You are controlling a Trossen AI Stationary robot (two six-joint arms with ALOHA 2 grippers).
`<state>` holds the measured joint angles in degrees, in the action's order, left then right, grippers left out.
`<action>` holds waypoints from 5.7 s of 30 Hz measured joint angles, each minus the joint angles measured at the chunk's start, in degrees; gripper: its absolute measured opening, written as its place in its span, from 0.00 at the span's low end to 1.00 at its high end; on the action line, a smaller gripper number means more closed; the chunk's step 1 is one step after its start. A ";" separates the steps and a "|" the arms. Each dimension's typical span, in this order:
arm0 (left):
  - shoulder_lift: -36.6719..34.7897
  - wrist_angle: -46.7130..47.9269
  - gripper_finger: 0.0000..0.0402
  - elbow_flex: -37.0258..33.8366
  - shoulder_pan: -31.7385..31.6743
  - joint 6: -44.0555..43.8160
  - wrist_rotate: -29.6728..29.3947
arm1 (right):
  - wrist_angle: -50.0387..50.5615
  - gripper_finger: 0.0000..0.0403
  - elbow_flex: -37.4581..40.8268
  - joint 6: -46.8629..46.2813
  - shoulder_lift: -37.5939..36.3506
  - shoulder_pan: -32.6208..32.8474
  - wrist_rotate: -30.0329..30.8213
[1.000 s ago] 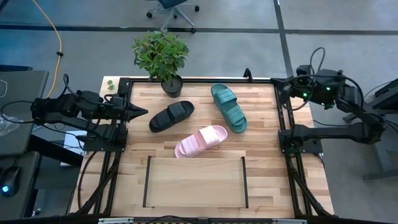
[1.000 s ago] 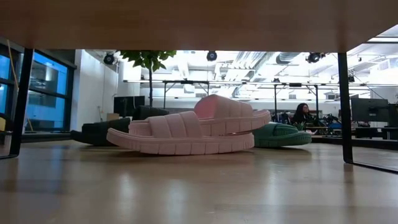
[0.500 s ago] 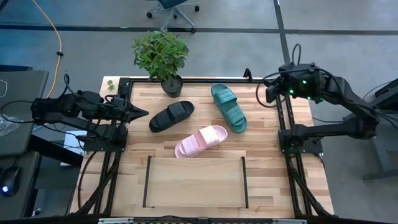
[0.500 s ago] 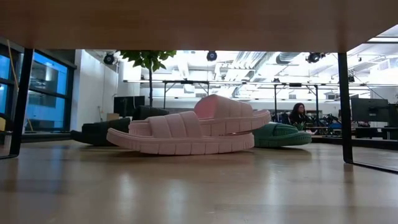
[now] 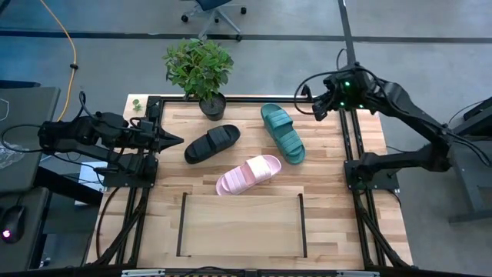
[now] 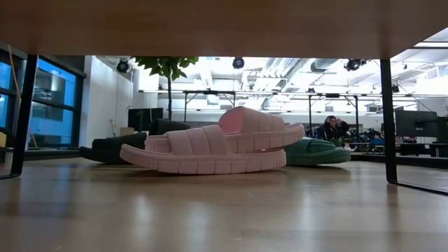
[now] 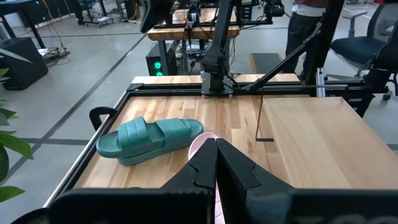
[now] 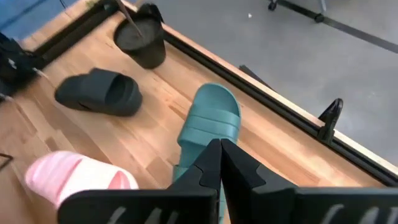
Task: Pick and place slides into the shelf
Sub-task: Put the green pair of slides on the shelf
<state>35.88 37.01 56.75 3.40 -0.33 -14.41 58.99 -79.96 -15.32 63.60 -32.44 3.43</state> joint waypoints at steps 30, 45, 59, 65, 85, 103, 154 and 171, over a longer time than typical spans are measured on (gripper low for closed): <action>1.81 0.98 0.00 -0.02 0.00 0.04 -0.17 | -2.89 0.00 5.22 7.89 15.14 -4.92 -7.91; 2.25 2.25 0.00 -0.02 0.00 0.02 0.23 | -37.85 0.00 31.88 -26.64 0.54 -4.60 -22.05; 2.25 2.67 0.00 -0.02 -0.02 0.02 0.94 | -64.37 0.01 50.24 -61.76 -11.75 6.02 -3.06; 2.25 2.64 0.00 -0.02 -0.01 0.03 0.92 | -64.49 0.06 50.84 -67.37 -10.40 9.77 1.49; 2.25 2.62 0.00 -0.02 -0.01 0.04 0.90 | -68.94 0.23 50.84 -84.64 -0.31 11.25 7.09; 2.23 2.62 0.00 -0.02 -0.02 0.04 0.90 | -71.88 0.23 50.84 -92.93 5.89 11.21 8.78; 2.23 4.17 0.00 -0.02 -0.01 1.13 2.01 | -69.65 0.23 41.68 -94.22 22.02 7.14 7.24; 2.25 5.22 0.00 -0.04 -0.01 1.13 2.01 | -68.08 0.23 41.68 -94.18 22.01 5.81 11.30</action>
<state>38.13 42.24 56.71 3.39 0.80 -12.40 -9.10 -38.28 -109.49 85.61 -26.63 14.73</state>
